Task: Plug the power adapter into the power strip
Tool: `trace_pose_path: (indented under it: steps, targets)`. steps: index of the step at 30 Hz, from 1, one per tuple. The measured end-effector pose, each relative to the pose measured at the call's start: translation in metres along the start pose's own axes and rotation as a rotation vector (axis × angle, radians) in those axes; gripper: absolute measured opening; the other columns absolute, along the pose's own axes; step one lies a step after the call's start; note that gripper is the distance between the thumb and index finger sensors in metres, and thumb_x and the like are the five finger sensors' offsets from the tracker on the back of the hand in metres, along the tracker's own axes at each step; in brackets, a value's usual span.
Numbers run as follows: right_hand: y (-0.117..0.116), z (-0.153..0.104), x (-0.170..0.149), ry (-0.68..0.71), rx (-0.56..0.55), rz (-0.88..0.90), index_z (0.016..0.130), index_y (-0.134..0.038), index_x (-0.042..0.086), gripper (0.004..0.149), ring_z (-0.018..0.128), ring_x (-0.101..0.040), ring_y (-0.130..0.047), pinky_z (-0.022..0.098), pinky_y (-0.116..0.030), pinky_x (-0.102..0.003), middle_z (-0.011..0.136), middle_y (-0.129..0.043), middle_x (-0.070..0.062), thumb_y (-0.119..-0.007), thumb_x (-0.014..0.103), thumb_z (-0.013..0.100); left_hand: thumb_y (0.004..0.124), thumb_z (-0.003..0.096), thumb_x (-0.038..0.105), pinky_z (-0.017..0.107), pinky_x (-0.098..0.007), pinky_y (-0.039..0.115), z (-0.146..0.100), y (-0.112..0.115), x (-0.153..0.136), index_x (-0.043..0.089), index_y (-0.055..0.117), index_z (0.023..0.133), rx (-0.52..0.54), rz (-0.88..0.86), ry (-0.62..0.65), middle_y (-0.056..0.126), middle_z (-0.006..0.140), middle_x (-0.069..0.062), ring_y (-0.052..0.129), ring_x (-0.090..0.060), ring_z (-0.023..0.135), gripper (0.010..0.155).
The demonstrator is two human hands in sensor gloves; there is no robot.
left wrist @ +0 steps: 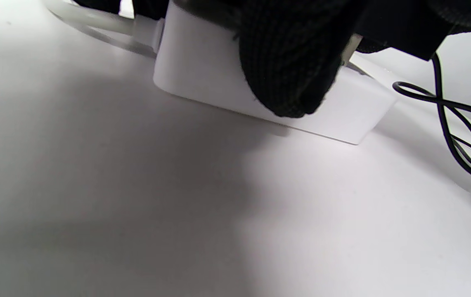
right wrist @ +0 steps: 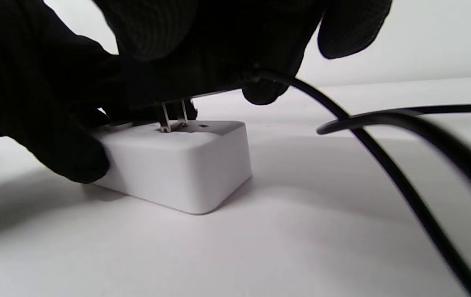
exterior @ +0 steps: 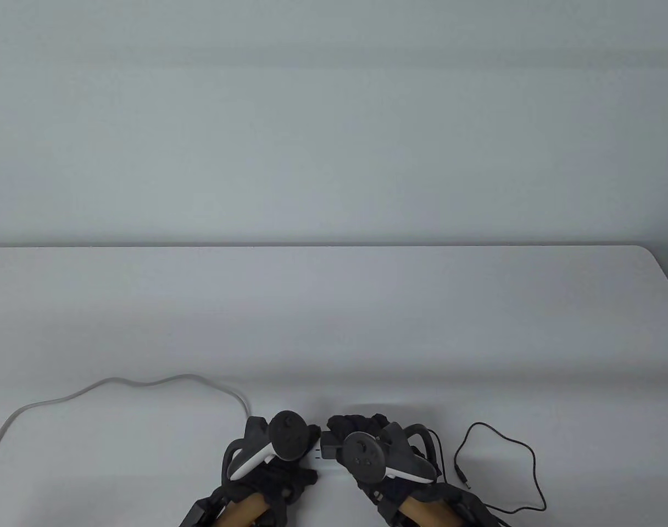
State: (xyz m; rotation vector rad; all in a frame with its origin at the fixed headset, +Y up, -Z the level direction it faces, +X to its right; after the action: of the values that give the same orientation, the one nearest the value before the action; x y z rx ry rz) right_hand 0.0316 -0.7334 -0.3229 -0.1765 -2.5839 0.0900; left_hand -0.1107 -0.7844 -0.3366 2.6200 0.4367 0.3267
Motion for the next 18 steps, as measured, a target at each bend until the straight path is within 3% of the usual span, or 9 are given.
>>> trace_pose_path:
  steps: [4, 13, 14, 15, 18]
  targets:
    - [0.000, 0.000, 0.006, 0.003, -0.001, -0.125, 0.107, -0.056, 0.016, 0.063, 0.094, -0.030, -0.083, 0.070, -0.062, -0.062, 0.101, -0.072, -0.009, -0.070, 0.035, 0.048, 0.091, 0.0401, 0.040, 0.077, -0.060, 0.051, 0.000, 0.000, 0.000, 0.033, 0.056, 0.111, 0.002, 0.005, -0.001, 0.059, 0.115, 0.000, 0.057, -0.038, 0.105, 0.079]
    - [0.001, -0.002, 0.010, 0.010, -0.023, -0.210, 0.104, -0.061, 0.013, 0.063, 0.090, -0.027, -0.091, 0.071, -0.062, -0.061, 0.096, -0.080, -0.009, -0.074, 0.034, 0.046, 0.092, 0.0389, 0.041, 0.077, -0.059, 0.052, 0.001, -0.002, 0.000, 0.034, 0.059, 0.110, 0.008, 0.027, 0.004, 0.062, 0.114, 0.001, 0.060, -0.036, 0.105, 0.079]
    - [-0.016, 0.001, 0.013, 0.046, 0.071, -0.248, 0.105, -0.058, 0.011, 0.064, 0.091, -0.028, -0.089, 0.071, -0.060, -0.062, 0.098, -0.077, -0.011, -0.073, 0.034, 0.047, 0.092, 0.0393, 0.040, 0.077, -0.059, 0.052, 0.001, -0.001, 0.001, 0.034, 0.059, 0.110, 0.004, 0.018, 0.018, 0.062, 0.114, 0.001, 0.059, -0.036, 0.105, 0.078]
    - [-0.007, -0.007, 0.018, 0.040, -0.035, -0.316, 0.104, -0.061, 0.013, 0.063, 0.090, -0.026, -0.092, 0.072, -0.059, -0.061, 0.096, -0.081, -0.009, -0.074, 0.035, 0.046, 0.093, 0.0380, 0.041, 0.077, -0.059, 0.053, 0.001, -0.001, 0.002, 0.035, 0.060, 0.109, 0.012, 0.026, 0.013, 0.062, 0.114, 0.002, 0.060, -0.035, 0.105, 0.078]
    - [-0.011, -0.005, 0.018, 0.040, -0.015, -0.302, 0.105, -0.058, 0.009, 0.064, 0.091, -0.029, -0.090, 0.072, -0.059, -0.062, 0.097, -0.078, -0.012, -0.072, 0.034, 0.047, 0.092, 0.0384, 0.042, 0.077, -0.058, 0.054, 0.001, -0.001, 0.002, 0.034, 0.060, 0.109, 0.010, 0.045, 0.011, 0.063, 0.114, 0.002, 0.061, -0.035, 0.105, 0.078]
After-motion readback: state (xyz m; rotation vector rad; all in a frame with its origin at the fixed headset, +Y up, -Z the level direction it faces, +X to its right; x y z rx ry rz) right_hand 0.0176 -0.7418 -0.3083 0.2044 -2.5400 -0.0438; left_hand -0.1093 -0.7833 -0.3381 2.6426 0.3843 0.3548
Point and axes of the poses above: the tracker on the back of each hand, its own x axis roughly to the thumb side, its own z axis roughly from the wrist to the fingertips, y = z × x, the point moved 4 cm from there along z, roughly from the wrist to the fingertips
